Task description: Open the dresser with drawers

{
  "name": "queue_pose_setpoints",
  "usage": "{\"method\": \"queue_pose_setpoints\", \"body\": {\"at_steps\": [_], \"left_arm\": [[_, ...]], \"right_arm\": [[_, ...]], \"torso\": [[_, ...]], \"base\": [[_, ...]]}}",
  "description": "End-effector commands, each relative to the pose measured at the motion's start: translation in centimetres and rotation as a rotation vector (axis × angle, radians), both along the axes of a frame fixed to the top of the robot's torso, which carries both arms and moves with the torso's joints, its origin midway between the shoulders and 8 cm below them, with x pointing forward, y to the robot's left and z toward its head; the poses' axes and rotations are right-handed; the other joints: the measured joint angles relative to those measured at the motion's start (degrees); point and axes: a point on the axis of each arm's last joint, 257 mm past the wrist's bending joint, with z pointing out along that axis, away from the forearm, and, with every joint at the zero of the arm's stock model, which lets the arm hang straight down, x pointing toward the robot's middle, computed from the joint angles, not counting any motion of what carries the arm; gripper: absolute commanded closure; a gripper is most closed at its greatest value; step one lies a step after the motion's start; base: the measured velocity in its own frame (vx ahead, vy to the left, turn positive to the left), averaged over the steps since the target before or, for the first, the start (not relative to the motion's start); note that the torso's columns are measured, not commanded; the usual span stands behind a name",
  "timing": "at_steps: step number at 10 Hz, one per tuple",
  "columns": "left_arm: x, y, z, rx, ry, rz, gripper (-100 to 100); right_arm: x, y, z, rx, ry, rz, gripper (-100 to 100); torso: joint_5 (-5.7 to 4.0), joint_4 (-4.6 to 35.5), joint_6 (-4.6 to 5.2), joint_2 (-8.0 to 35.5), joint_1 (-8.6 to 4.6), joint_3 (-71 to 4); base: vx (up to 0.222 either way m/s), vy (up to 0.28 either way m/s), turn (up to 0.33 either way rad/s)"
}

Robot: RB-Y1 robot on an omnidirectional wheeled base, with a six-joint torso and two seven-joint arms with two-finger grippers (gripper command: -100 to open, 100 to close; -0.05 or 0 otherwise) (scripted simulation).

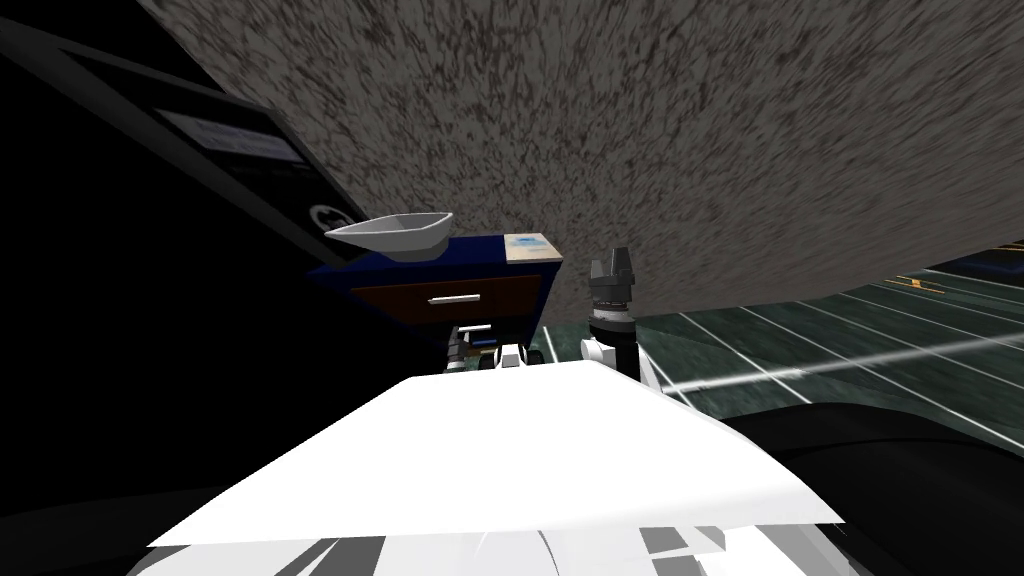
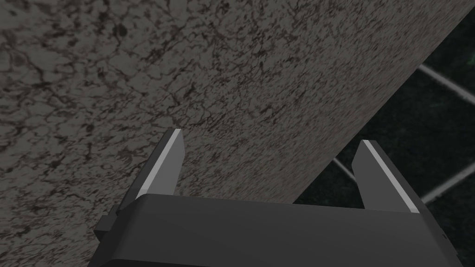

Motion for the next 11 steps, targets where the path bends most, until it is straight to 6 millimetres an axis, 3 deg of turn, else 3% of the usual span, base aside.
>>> {"method": "queue_pose_setpoints", "body": {"at_steps": [1, 5, 6, 7, 11], "left_arm": [[-0.1, -0.1, -0.3, 0.000, 0.002, -0.001, 100], [-2.0, 0.0, 0.6, 0.000, -0.005, -0.008, 100], [-1.7, 0.0, 0.4, 0.000, -0.003, -0.007, 100], [-1.3, 0.0, 0.0, 0.001, -0.001, -0.005, -100], [-0.6, -0.1, -0.7, 0.000, 0.001, -0.002, -100]], "right_arm": [[0.0, 0.0, 0.0, 0.000, 0.000, 0.000, 0], [0.0, 0.0, 0.0, 0.000, 0.000, 0.000, 0], [0.0, 0.0, 0.0, 0.000, 0.000, 0.000, 0], [0.0, 0.0, 0.0, 0.000, 0.000, 0.000, 0], [0.0, 0.0, 0.0, 0.000, 0.000, 0.000, 0]], "torso": [[-0.01, 0.0, 0.00, 0.2, -0.02, 0.1], [-0.01, 0.0, 0.01, 0.1, -0.04, 0.1], [-0.01, 0.0, 0.00, 0.0, -0.02, 0.0], [0.00, -0.1, 0.01, -0.4, 0.01, -0.2], [0.00, -0.1, 0.00, -0.2, 0.01, -0.1]], "base": [[-0.027, -0.004, 0.003], [-0.147, -0.008, 0.015], [-0.089, -0.003, 0.003], [0.050, 0.024, -0.015], [0.133, 0.014, -0.012]]}}
